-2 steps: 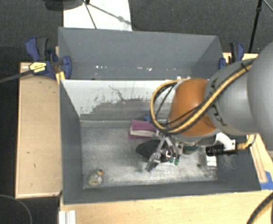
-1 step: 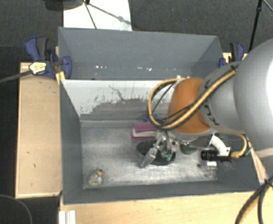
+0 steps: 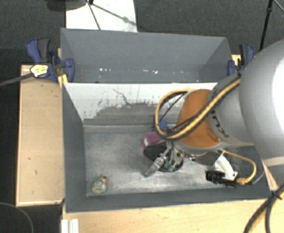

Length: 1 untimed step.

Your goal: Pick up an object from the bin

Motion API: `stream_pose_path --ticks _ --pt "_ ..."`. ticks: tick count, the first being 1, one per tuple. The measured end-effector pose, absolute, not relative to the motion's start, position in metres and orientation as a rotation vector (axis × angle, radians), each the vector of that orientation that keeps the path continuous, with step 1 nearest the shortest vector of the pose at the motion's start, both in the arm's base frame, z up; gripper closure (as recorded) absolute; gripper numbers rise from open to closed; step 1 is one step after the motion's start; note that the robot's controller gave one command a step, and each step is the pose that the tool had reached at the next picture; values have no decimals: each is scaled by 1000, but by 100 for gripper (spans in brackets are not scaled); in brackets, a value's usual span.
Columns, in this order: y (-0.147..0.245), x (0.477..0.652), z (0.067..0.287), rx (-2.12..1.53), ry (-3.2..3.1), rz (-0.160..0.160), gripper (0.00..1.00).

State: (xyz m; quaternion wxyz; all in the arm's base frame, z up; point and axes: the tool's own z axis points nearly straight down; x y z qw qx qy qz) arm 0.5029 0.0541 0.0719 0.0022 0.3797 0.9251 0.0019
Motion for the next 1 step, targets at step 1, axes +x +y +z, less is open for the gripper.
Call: stream_pose_path --ticks 1 --pt "55 502 72 1190 2907 6 100"
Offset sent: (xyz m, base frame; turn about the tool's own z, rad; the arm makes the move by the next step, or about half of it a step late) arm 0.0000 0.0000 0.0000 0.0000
